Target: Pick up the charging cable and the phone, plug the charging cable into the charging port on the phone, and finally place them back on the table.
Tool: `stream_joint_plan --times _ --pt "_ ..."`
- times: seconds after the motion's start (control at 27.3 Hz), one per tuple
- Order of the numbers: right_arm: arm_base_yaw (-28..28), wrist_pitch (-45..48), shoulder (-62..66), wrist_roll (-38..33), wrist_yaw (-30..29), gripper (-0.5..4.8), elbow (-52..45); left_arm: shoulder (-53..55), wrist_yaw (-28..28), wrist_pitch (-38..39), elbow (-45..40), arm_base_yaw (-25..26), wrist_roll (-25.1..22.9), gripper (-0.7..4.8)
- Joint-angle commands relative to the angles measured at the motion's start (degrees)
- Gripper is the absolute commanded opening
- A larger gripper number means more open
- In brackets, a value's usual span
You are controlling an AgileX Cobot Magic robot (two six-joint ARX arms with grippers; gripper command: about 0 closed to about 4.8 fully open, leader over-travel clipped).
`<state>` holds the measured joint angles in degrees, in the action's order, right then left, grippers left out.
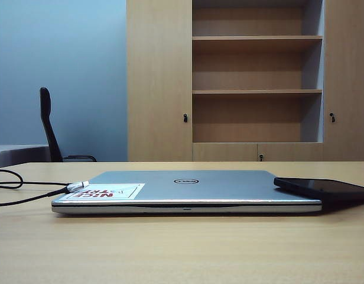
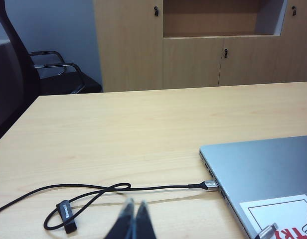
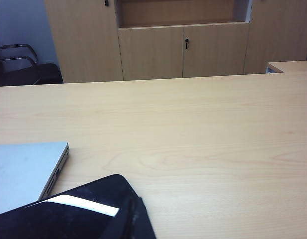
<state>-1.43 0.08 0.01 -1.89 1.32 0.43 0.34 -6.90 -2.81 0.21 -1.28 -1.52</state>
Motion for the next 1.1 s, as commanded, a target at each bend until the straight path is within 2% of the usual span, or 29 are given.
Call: stream_joint_plan --times 0.04,0.51,0.66,0.84,1.1 --pt "0.0 1.0 -0.2 0.0 0.1 -0.08 -0.3 0.0 -0.2 -1.0 0.0 0.2 -0.7 -0.05" --pt "0.0 0.9 0.0 0.0 0.1 -0.08 2.2 0.0 -0.2 -2.5 0.8 0.2 -1.1 -0.05" --pt "0.0 -2.6 0.6 -1.3 0.0 -0.09 8.5 0.0 -0.2 -4.7 3.5 0.2 -0.9 -0.05" --pt "0.1 -4.5 7.2 -1.3 -0.5 -0.09 20.3 0.8 -0.2 -5.9 8.3 0.2 2.3 -0.05" --pt "0.2 -2.2 19.1 -1.2 -8.1 -0.09 29.4 6.7 -0.2 -7.2 12.2 0.1 2.8 -0.05"
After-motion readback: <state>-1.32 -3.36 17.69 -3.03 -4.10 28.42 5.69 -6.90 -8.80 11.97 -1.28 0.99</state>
